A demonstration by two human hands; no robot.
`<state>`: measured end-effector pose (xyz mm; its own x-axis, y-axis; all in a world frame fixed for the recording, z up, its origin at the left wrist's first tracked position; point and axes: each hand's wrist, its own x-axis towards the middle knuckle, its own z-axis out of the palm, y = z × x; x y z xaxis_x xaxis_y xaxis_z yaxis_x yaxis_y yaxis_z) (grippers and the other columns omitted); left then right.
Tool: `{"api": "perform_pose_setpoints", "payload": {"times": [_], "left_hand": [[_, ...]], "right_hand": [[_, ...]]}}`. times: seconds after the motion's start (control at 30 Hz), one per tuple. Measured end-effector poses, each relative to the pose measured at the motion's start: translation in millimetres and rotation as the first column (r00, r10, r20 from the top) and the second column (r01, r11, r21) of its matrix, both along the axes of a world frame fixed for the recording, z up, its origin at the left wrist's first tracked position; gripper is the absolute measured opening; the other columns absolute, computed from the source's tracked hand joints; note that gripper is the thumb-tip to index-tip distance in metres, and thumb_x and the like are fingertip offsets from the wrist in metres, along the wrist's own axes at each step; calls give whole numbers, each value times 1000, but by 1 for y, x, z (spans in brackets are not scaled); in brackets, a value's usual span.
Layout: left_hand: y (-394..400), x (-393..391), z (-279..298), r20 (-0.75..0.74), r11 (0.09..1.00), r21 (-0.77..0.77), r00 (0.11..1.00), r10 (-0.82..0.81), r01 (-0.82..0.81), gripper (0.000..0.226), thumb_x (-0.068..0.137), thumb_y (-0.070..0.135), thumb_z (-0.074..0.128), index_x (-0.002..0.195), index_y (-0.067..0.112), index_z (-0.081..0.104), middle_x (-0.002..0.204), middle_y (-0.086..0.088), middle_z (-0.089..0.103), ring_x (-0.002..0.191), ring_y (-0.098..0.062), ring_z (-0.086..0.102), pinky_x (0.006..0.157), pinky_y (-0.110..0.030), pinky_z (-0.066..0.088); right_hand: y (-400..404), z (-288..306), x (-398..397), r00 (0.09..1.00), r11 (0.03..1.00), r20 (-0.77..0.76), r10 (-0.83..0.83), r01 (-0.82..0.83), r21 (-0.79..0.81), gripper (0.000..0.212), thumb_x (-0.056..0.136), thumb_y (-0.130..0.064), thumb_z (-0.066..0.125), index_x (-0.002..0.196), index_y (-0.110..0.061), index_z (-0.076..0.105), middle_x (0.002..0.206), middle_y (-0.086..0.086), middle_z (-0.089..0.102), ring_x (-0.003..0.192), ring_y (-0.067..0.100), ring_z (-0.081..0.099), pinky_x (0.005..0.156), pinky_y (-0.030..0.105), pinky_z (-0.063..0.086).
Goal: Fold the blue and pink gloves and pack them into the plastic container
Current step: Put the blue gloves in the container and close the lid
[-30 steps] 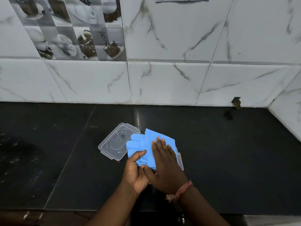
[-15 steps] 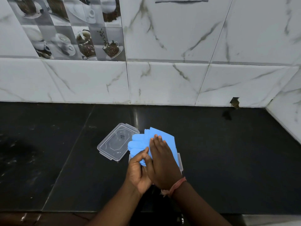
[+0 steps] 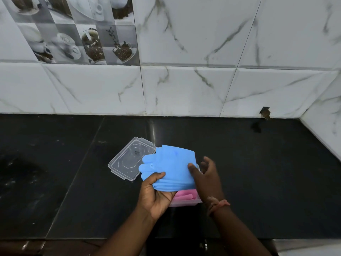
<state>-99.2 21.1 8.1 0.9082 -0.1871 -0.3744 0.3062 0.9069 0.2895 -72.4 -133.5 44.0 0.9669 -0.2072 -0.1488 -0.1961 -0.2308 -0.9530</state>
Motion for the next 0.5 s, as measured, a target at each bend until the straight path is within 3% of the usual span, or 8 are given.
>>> {"api": "perform_pose_setpoints", "payload": {"times": [0.1, 0.2, 0.3, 0.4, 0.5], "left_hand": [[-1, -1, -1, -10, 998, 36, 999, -52, 52, 60, 91, 1, 55, 150, 6, 49, 147, -22, 58, 135, -44, 56, 108, -60, 47], [4, -3, -1, -24, 987, 108, 993, -113, 115, 63, 86, 0, 63, 147, 3, 51, 143, -25, 60, 130, -45, 60, 107, -59, 50], [12, -9, 0, -40, 970, 204, 992, -123, 129, 68, 80, 3, 74, 145, 2, 54, 140, -25, 63, 128, -43, 62, 111, -59, 47], [21, -7, 3, -89, 941, 327, 994, -57, 84, 57, 81, 12, 78, 136, 4, 63, 130, -22, 70, 112, -35, 73, 91, -48, 62], [30, 1, 3, -151, 840, 537, 989, 8, 76, 43, 91, 14, 71, 132, 4, 64, 127, -24, 71, 104, -36, 71, 81, -44, 60]], "right_hand": [[-8, -13, 4, 981, 978, -152, 119, -89, 187, 35, 87, -22, 72, 118, -11, 60, 118, 6, 68, 99, 17, 67, 89, 35, 54], [-16, -24, 6, 985, 971, -163, 50, -10, 241, 44, 78, -6, 79, 117, -8, 59, 109, 10, 70, 96, 25, 69, 87, 44, 57], [-20, -26, 6, 994, 979, -105, 43, -21, 204, 46, 73, 5, 79, 108, -15, 56, 107, 8, 70, 91, 19, 69, 80, 35, 58], [-23, -29, 5, 993, 991, -58, 104, -98, 95, 47, 73, 2, 78, 109, -18, 55, 109, 2, 68, 96, 15, 67, 83, 34, 57], [-24, -29, 4, 990, 992, -67, 125, -125, 5, 48, 75, -3, 78, 113, -18, 53, 112, 2, 64, 100, 18, 64, 86, 38, 55]]}}
